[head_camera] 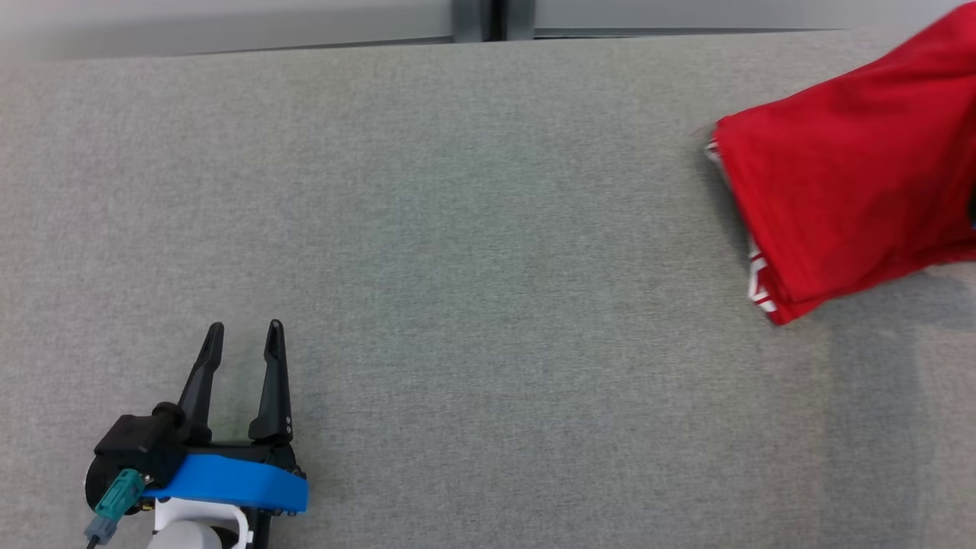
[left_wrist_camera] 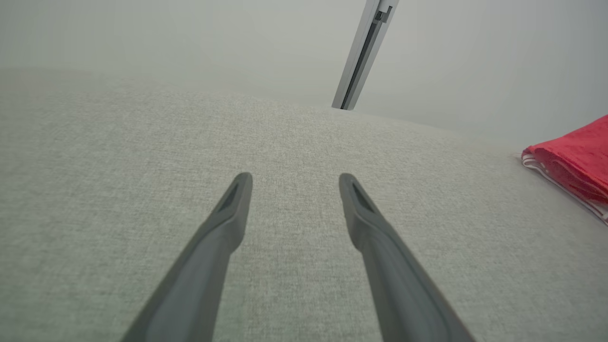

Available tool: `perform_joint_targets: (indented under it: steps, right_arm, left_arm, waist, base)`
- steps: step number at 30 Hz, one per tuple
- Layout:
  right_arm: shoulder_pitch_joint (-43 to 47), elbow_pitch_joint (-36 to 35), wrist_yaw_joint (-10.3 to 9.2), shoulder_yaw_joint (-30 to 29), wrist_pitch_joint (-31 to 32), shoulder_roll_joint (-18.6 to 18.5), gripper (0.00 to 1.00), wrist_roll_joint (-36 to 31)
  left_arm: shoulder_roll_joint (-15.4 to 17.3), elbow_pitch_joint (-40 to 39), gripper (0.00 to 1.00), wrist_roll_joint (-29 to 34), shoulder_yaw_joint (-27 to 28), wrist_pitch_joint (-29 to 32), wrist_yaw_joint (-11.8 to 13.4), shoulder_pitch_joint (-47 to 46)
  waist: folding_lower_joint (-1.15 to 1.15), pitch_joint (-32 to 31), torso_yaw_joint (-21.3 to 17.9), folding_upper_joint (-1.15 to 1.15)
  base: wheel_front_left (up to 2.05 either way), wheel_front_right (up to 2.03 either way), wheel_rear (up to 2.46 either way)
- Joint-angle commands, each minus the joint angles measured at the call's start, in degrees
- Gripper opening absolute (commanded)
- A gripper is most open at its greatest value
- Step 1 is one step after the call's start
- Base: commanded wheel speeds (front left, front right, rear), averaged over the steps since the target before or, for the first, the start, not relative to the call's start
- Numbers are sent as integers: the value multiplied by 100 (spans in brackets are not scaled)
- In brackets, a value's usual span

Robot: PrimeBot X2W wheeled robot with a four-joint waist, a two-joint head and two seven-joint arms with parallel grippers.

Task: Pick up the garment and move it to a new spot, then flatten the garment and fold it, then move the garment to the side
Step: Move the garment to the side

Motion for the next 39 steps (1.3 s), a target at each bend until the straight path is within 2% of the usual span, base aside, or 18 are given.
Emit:
perform_joint_targets:
  steps: [1, 5, 6, 7, 8, 9, 15, 22, 27, 32, 39]
  right_arm:
    - [-99, 40, -3, -153, 29, -102, 0, 37]
    - [-125, 208, -3, -556, -80, -258, 0, -182]
    - [-134, 271, -3, -666, -146, -266, 10, -273]
    - [-167, 309, -4, -806, -244, -237, 45, -385]
    - [-179, 341, -3, -884, -354, -182, 45, -546]
    - [-168, 396, -2, -929, -439, -112, 100, -678]
    - [-169, 720, -3, -1020, -1114, 257, 100, -1115]
    - [-244, 973, -3, -614, -1718, 375, 100, -1293]
    - [-148, 1039, -3, -255, -2128, 609, 100, -1202]
    - [357, 985, -3, -94, -2578, 1058, 100, -1130]
    - [1706, 652, -3, -402, -3281, 1793, 100, -1013]
  left_arm:
    - [26, -11, 100, 24, -16, -25, -34, -77]
    - [65, -8, 100, 34, -48, -33, -37, -88]
    - [72, -9, 100, 33, -59, -32, -40, -92]
    - [83, -12, 100, 35, -72, -29, -41, -97]
    - [91, -11, 100, 39, -87, -18, -43, -104]
    - [100, -3, 100, 46, -102, -7, -44, -107]
    - [118, 65, 100, 23, -162, 9, -31, -39]
    - [89, 200, 100, -58, -193, -1, -39, 10]
    - [46, 378, 100, -167, -124, -23, 7, 104]
    - [-5, 559, 100, -301, 19, -53, 106, 260]
    - [-43, 726, 100, -406, 80, -51, 217, 584]
  waist:
    - [0, 110, 140, 0]
    - [0, 156, 249, 0]
    - [0, 164, 264, 0]
    - [0, 171, 272, 0]
    - [0, 175, 279, 0]
    - [0, 173, 280, 0]
    - [0, 70, 199, 0]
    - [0, -325, 156, 0]
    - [0, -742, 208, 0]
    - [0, -1132, 333, 0]
    - [0, -1503, 594, 0]
  base:
    - [0, 0, 0]
    - [0, 0, 0]
    - [0, 0, 0]
    - [0, 0, 0]
    - [0, 0, 0]
    - [0, 0, 0]
    - [0, 0, 0]
    - [0, 0, 0]
    - [0, 0, 0]
    - [0, 0, 0]
    - [0, 0, 0]
